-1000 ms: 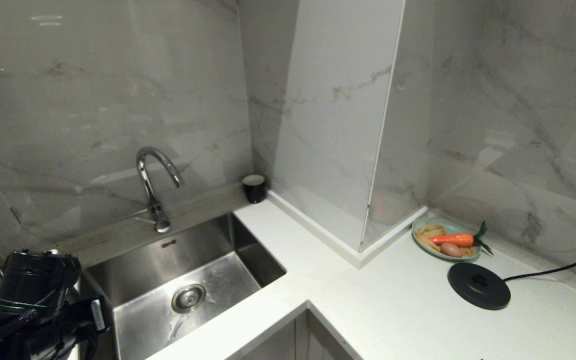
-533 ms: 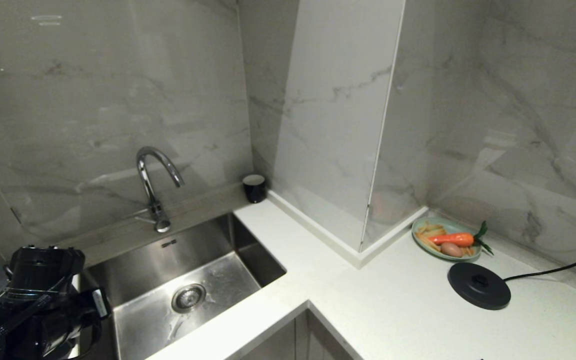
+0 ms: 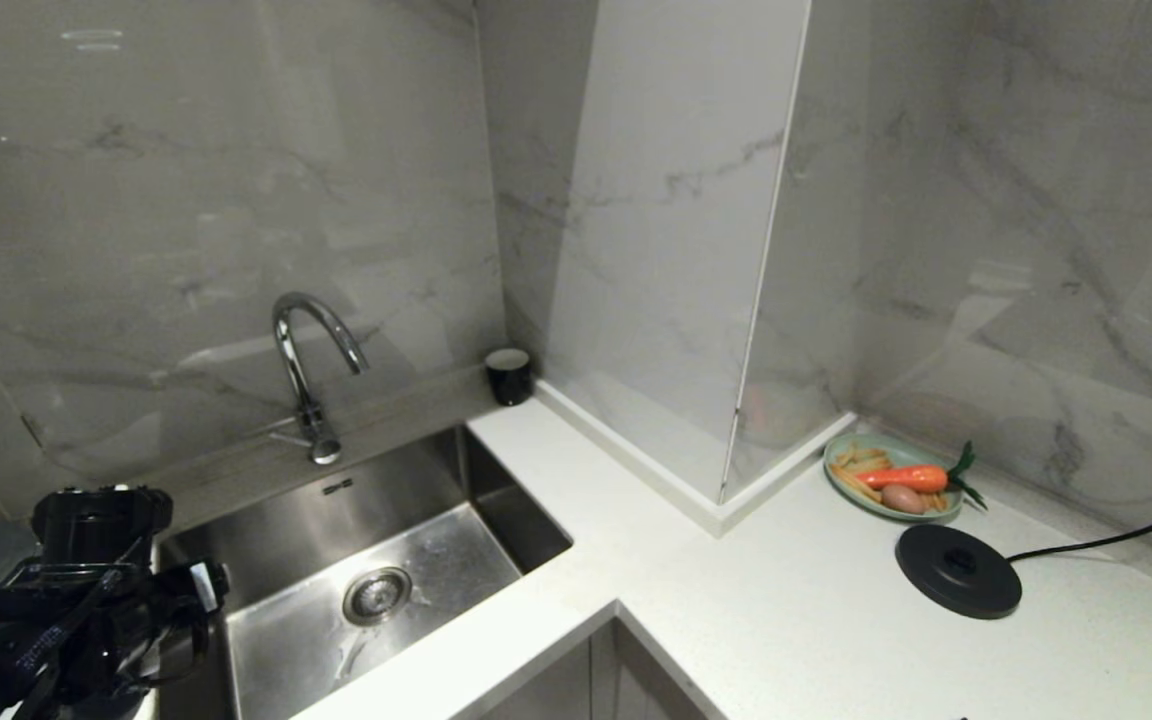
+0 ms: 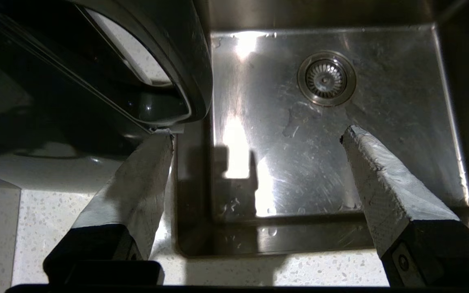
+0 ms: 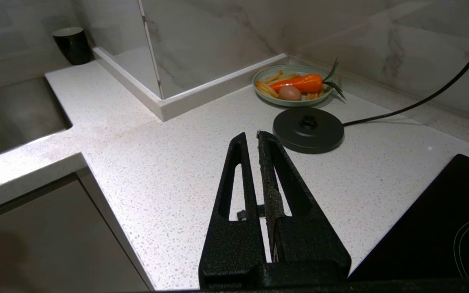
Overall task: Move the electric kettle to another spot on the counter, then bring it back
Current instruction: Grab the kettle
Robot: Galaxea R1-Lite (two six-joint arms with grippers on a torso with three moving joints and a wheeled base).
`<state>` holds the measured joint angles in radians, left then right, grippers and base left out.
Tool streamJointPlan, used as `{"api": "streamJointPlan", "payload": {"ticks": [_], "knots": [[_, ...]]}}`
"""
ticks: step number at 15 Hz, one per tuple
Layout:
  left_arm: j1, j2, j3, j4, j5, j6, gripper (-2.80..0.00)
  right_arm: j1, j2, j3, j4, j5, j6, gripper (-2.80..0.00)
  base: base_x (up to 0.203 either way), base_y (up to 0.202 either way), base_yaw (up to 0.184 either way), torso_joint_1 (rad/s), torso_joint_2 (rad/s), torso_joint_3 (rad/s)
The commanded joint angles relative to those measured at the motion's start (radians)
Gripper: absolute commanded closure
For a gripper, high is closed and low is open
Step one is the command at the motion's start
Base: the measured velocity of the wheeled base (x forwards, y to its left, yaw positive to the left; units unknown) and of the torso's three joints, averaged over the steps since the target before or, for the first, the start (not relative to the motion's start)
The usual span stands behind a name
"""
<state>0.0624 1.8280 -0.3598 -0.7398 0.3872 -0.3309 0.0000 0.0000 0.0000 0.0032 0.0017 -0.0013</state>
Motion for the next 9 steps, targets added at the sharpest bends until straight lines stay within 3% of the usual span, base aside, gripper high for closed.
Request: {"api": "streamJointPlan", "payload": {"ticks": [1, 6, 9], "knots": [[0.015, 0.035, -0.01, -0.007, 0.001, 0.002, -2.8, 0.0, 0.0, 0.0, 0.0, 0.0, 0.0, 0.0, 0.0, 0.0, 0.0, 0.0, 0.0, 0.0], [0.051, 0.068, -0.054, -0.022, -0.004, 0.017, -2.8, 0.0, 0.0, 0.0, 0.0, 0.0, 0.0, 0.0, 0.0, 0.0, 0.0, 0.0, 0.0, 0.0], [0.058, 0.117, -0.05, -0.132, -0.008, 0.044, -2.8, 0.0, 0.0, 0.0, 0.0, 0.0, 0.0, 0.0, 0.0, 0.0, 0.0, 0.0, 0.0, 0.0]]}}
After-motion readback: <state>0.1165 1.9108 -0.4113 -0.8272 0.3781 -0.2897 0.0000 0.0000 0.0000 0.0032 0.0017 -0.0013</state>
